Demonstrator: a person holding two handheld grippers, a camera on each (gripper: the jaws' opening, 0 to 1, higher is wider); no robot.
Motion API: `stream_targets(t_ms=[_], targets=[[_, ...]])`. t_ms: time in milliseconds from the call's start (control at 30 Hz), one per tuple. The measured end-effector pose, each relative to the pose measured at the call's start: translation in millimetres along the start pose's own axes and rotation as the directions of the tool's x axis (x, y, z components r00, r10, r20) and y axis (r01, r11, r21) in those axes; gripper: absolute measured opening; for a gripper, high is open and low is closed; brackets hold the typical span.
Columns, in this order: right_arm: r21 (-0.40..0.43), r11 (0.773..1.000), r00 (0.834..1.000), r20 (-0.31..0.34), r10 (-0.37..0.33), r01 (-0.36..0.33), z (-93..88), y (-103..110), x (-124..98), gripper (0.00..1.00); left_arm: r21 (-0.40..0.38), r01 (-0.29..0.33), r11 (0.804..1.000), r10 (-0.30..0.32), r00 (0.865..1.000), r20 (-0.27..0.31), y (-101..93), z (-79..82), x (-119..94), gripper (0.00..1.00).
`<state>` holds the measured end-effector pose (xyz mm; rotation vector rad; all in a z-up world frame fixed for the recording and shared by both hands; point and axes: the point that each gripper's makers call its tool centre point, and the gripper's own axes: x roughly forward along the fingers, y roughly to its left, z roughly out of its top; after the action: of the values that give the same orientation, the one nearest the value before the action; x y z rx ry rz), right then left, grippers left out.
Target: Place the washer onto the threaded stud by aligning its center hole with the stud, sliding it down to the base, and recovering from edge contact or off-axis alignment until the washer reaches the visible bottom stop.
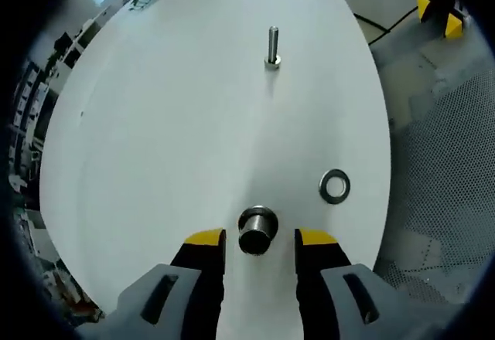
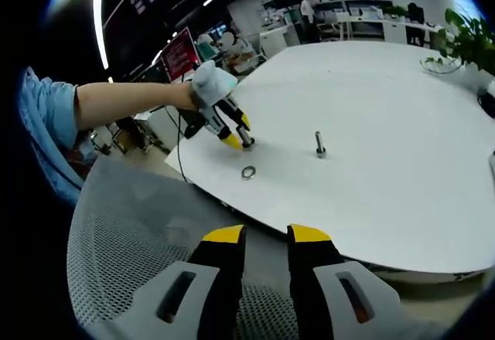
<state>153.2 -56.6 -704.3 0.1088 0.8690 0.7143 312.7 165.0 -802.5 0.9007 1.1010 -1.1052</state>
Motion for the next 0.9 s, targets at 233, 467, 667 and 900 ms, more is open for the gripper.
stream_targets(t_ms=[233,467,667,900], targets=[[0.002,1.0,1.0,0.009,0.001,-0.001,1.3,0,0,0.24,-0.046,-0.008,0.999,0.011,0.997,0.076,-16.3,6.9,-25,0.37],[0.0,1.0,1.0,0.013,0.001,-0.001,2.0,0,0,0.24,-0.029,-0.032,0.999,0.036,0.991,0.129,-31.6,18.9,-37,0.39],[0.001,1.0,1.0,0.016,-0.001,0.001,2.3,0,0,0.24,-0.011,-0.015,1.0,0.016,0.987,0.161,-46.7,30.0,-37,0.4],[0.002,1.0,1.0,0.021,-0.002,0.002,2.8,0,-1,0.24,0.029,0.034,0.999,-0.037,0.99,0.137,-63.1,31.4,-18,0.42]])
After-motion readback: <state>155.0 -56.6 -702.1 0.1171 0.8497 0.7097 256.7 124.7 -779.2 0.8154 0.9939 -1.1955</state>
